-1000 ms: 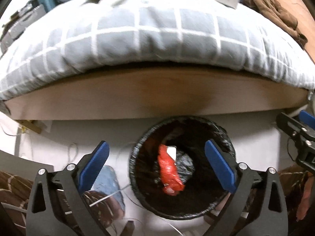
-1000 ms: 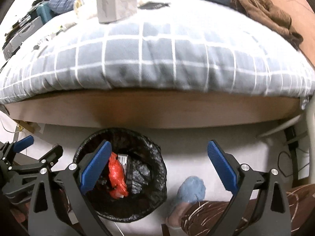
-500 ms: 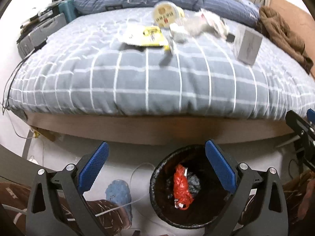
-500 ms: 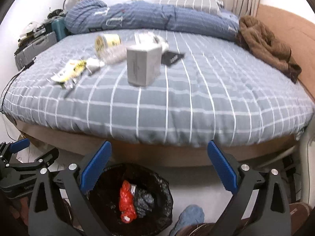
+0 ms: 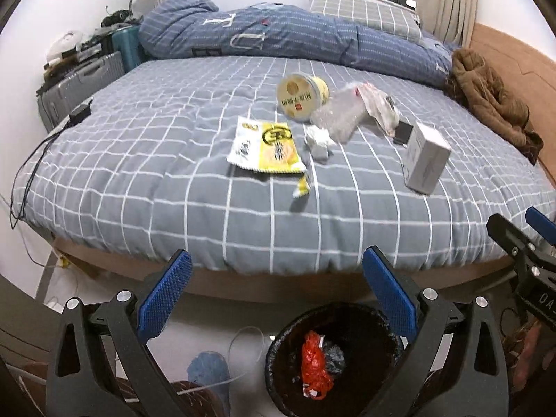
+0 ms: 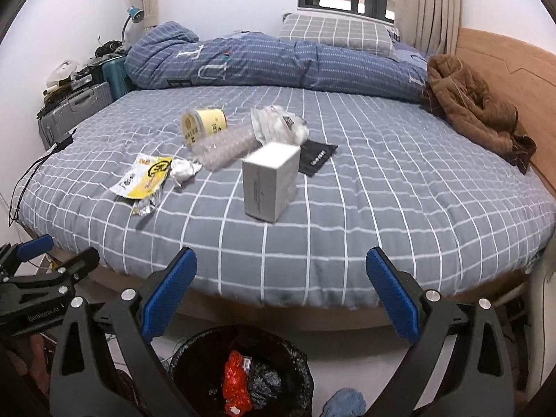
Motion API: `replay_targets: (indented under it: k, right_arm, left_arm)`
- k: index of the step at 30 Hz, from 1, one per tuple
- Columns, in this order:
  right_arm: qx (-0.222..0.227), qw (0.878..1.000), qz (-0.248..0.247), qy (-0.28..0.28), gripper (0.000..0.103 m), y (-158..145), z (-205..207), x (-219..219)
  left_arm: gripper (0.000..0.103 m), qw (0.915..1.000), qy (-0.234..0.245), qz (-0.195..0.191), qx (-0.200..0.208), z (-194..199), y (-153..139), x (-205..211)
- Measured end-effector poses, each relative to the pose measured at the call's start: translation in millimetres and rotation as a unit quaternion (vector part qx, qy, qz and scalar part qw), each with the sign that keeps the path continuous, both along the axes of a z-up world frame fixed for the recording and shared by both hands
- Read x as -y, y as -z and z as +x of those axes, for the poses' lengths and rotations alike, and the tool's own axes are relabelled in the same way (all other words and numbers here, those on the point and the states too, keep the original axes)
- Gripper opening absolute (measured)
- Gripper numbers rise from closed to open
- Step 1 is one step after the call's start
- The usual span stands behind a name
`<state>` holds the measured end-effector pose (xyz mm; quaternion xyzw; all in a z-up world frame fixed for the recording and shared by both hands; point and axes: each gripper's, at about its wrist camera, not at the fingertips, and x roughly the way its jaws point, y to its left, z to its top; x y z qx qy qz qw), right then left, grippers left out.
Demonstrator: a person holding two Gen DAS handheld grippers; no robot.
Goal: Collect trash
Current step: 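Move both tools back over the bed toward the remaining trash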
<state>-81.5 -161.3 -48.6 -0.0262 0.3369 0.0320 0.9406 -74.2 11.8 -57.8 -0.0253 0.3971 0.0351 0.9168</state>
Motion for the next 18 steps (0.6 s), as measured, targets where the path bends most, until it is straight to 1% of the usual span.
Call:
replay_targets:
  k: [2, 4, 10, 16, 18]
  right_arm:
    - [0.009, 1.0, -0.009, -0.002, 0.094, -2, 5, -2]
    - [0.009, 1.0, -0.012, -0.003, 0.094, -2, 12, -4]
    - [0.018, 1.0, -0.015, -0.005, 0.094, -7, 36, -9]
    - [0.006, 1.0, -0.014, 0.001, 0.094, -2, 67, -12]
    - [0.001, 1.0, -0.015, 0.005, 0.094, 0, 78, -12]
  left_arm:
    - [0.097, 1.0, -0.006, -0.001, 0.003, 7, -4, -5]
    - [0.097, 0.9999, -0.008, -0.006, 0.004, 14, -6, -9]
    - [0.097, 0.9999, -0.012, 0.001, 0.003, 43, -8, -19]
    - [0.097, 0.9998, -0.011, 0.013, -0.002, 83, -3, -25]
    - [0.097, 0.9998, -0.012, 0.011, -0.006, 95, 0, -26]
